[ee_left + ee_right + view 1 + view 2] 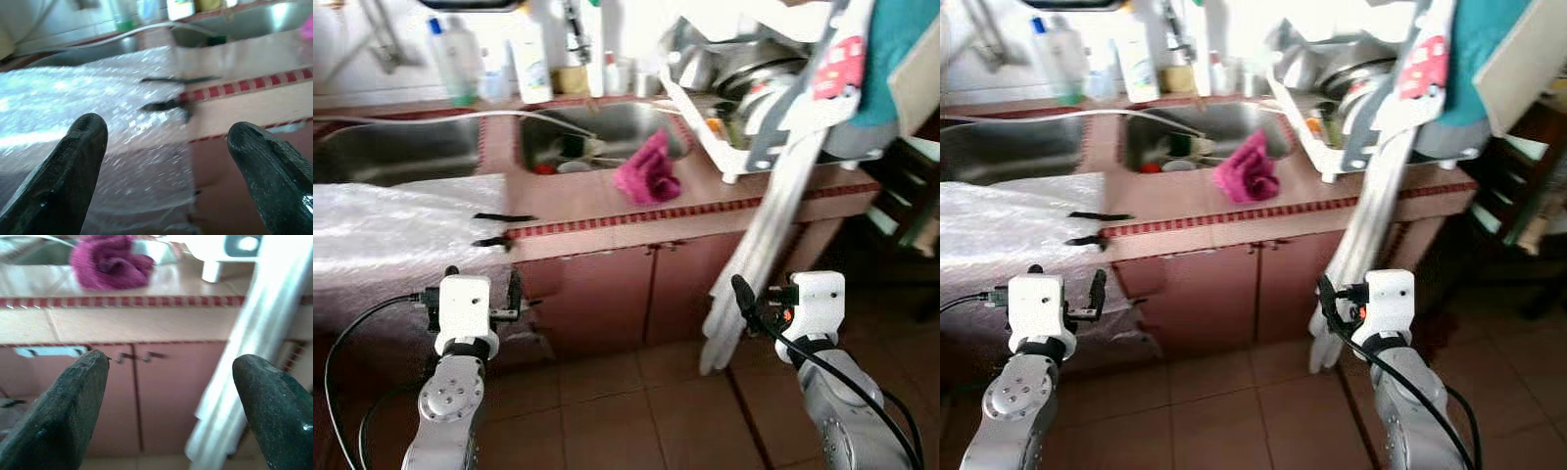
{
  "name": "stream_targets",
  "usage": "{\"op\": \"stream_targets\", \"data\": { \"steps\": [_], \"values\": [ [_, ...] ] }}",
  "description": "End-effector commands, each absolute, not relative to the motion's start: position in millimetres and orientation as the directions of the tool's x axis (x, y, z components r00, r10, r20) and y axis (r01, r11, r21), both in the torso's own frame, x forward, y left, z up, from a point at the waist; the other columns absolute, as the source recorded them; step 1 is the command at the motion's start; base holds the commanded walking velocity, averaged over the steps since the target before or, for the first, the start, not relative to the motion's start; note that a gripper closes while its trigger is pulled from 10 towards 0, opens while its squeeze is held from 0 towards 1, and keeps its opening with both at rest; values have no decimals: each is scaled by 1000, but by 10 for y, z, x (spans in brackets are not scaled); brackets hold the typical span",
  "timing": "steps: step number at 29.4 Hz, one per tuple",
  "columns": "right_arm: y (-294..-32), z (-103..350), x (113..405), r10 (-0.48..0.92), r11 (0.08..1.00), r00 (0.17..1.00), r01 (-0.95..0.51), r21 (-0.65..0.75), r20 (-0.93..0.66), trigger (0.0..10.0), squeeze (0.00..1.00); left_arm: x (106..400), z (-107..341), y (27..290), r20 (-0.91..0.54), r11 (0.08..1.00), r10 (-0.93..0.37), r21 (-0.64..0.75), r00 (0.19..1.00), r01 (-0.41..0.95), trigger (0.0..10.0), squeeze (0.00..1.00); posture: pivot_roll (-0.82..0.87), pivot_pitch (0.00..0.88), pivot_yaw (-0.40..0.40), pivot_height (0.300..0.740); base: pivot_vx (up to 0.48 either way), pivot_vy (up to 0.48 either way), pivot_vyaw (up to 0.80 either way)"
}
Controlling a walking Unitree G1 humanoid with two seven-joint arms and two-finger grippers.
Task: Kitchen organization
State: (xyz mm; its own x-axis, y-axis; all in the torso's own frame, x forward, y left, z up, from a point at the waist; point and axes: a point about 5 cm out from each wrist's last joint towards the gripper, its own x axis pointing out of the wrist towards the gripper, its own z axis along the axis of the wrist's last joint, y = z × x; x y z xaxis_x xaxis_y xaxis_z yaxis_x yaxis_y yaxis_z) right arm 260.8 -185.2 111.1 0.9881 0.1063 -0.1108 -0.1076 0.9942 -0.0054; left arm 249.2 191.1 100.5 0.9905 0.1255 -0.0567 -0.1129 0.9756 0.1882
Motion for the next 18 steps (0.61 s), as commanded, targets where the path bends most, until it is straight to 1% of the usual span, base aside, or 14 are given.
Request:
{"op": "stream_targets", "data": {
  "steps": [1,2,5,8,10,12,18],
  "values": [
    [-1841,1127,2634,101,995,990,-102,-8,-100,10000,0,2510,954,1911,-93,978,121,180,988,-103,10000,0,54,0,31,740,0,0,800],
    [-1835,1124,2653,97,995,991,-98,-11,-97,10000,0,2521,932,1921,-108,978,128,181,986,-107,10000,0,53,0,36,740,0,0,800],
    [-1813,1210,2760,82,997,994,-82,1,-69,10000,0,2586,946,1892,-94,979,124,174,988,-106,10000,0,53,0,34,740,0,0,800],
    [-1816,1234,2785,83,997,995,-83,3,-61,10000,0,2617,958,1875,-84,975,132,189,988,-114,10000,0,55,0,31,740,0,0,800],
    [-1815,1233,2793,84,996,995,-84,-1,-62,10000,0,2637,937,1874,-108,982,124,158,986,-106,10000,0,54,0,30,740,0,0,800],
    [-1818,1238,2803,85,996,995,-85,-3,-62,10000,0,2667,927,1852,-129,993,99,81,987,-89,10000,0,51,0,26,740,0,0,800],
    [-1799,1231,2814,87,996,994,-89,-19,-67,10000,0,2713,931,1832,-121,989,115,103,986,-103,10000,0,46,0,23,740,0,0,800]
  ]
}}
